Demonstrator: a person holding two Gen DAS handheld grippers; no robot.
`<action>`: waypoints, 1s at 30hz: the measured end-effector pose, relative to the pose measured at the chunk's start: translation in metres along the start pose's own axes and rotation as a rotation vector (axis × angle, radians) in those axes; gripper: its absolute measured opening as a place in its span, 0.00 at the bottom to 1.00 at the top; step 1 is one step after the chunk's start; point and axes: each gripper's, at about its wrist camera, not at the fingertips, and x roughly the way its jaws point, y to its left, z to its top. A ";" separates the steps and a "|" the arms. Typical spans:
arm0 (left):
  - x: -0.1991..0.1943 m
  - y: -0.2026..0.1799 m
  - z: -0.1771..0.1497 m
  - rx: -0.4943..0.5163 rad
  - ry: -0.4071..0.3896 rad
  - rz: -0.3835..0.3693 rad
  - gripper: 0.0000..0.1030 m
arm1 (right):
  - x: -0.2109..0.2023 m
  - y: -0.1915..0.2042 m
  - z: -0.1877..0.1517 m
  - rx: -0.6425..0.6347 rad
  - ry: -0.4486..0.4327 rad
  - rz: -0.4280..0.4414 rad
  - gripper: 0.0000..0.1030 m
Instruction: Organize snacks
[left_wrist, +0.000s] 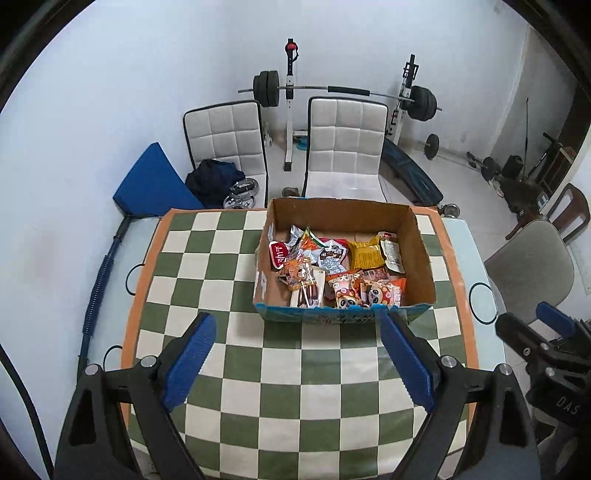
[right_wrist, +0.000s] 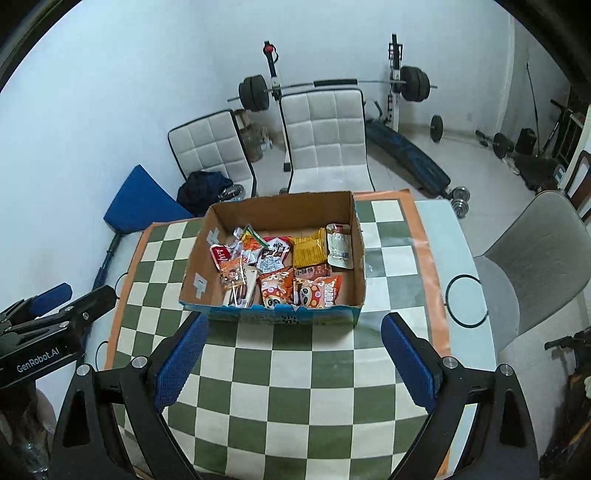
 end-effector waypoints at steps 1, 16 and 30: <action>-0.007 0.002 -0.002 -0.001 -0.007 0.001 0.89 | -0.007 0.001 -0.002 -0.002 -0.008 0.000 0.94; -0.064 0.012 -0.015 -0.031 -0.112 0.002 0.91 | -0.084 0.008 -0.014 -0.031 -0.113 -0.021 0.97; -0.049 0.010 0.001 -0.042 -0.177 0.040 1.00 | -0.055 0.004 0.004 -0.019 -0.137 -0.071 0.99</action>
